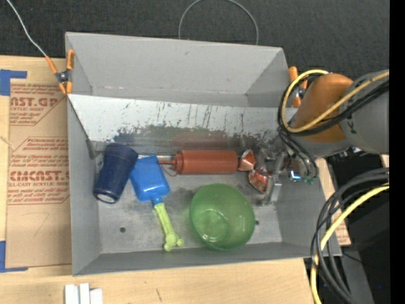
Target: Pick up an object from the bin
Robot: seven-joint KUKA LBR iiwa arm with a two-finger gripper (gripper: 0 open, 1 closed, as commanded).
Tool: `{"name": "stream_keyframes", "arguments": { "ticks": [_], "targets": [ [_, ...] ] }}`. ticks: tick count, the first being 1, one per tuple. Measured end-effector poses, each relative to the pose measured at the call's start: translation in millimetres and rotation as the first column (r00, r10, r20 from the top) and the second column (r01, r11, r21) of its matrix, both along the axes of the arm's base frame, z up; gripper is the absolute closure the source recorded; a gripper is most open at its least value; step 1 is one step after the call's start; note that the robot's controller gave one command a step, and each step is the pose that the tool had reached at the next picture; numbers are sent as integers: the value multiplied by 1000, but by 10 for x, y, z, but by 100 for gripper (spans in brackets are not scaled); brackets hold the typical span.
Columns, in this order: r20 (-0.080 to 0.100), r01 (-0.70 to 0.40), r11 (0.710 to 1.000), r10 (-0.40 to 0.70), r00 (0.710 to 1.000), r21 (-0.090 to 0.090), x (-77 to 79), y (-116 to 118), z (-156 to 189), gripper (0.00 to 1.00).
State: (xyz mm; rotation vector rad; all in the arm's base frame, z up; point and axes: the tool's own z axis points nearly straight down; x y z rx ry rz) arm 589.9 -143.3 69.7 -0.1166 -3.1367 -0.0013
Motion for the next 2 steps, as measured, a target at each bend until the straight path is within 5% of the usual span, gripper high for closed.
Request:
{"name": "stream_keyframes", "arguments": {
  "ticks": [1, 2],
  "targets": [
    [8, 340, 940, -340, 940, 1, -82, 169, 451, 0],
    [1, -1, 1000, 1, 1000, -1, 1, 2, -21, 0]
  ]
}}
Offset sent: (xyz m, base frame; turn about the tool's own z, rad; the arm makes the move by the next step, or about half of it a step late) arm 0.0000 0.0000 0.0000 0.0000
